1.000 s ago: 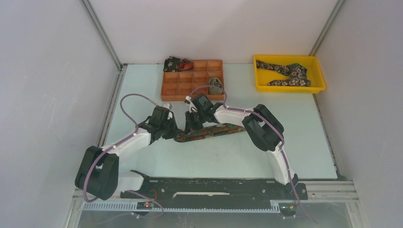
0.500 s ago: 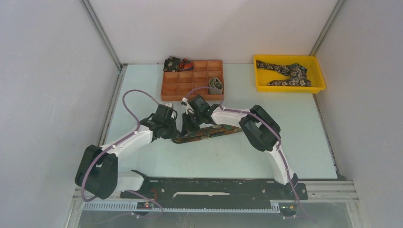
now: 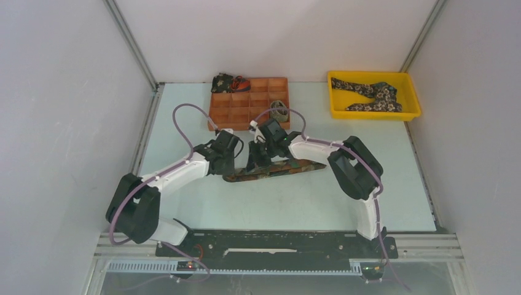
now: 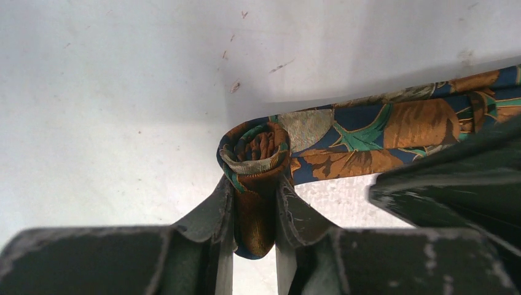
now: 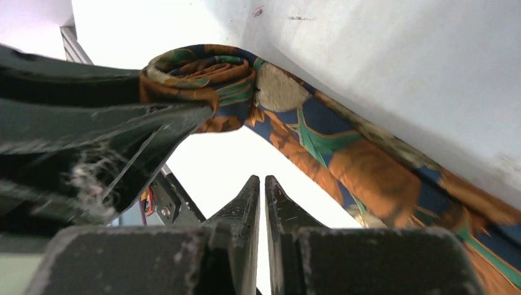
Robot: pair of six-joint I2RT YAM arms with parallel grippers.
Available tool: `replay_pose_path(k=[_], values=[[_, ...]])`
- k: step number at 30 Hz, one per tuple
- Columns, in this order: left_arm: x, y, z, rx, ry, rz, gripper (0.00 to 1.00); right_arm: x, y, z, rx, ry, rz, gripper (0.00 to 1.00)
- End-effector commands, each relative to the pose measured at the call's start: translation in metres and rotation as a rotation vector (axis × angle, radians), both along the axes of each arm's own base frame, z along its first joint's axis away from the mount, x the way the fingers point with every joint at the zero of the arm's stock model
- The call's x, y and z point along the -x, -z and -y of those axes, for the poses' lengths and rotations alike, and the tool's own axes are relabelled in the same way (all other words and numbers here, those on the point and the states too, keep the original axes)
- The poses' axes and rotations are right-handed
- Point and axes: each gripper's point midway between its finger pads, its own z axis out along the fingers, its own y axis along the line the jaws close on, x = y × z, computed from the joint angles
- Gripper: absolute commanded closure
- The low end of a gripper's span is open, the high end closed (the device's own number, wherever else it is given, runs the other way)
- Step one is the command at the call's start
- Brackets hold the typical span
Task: Roll the ties
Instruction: Roll the tie at the center of the board.
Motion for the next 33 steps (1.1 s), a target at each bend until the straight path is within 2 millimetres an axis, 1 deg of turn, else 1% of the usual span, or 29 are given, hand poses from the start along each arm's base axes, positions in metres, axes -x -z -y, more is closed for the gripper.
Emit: replay_pose_path(k=[1, 10, 16, 19, 22, 27, 33], values=[[-0.007, -0.009, -0.013, -0.149, -0.006, 0.032, 0.93, -0.012, -0.04, 0.015, -0.047, 0.028, 0.093, 0.9], [-0.008, -0.005, -0.016, -0.301, 0.006, 0.021, 0.93, -0.016, -0.055, 0.055, -0.03, 0.09, 0.123, 0.88], [-0.01, -0.003, -0.013, -0.398, 0.026, 0.017, 0.93, -0.022, -0.06, 0.083, -0.012, 0.146, 0.135, 0.88], [-0.009, 0.001, -0.007, -0.436, 0.042, 0.007, 0.93, -0.024, -0.063, 0.094, -0.004, 0.164, 0.138, 0.88], [-0.009, 0.004, 0.0, -0.461, 0.059, -0.003, 0.93, -0.024, -0.064, 0.102, -0.001, 0.176, 0.139, 0.88], [-0.01, 0.01, 0.011, -0.475, 0.082, -0.022, 0.93, -0.024, -0.069, 0.109, 0.001, 0.186, 0.147, 0.88], [-0.01, 0.017, 0.026, -0.467, 0.114, -0.059, 0.89, -0.022, -0.074, 0.115, 0.001, 0.19, 0.155, 0.88]])
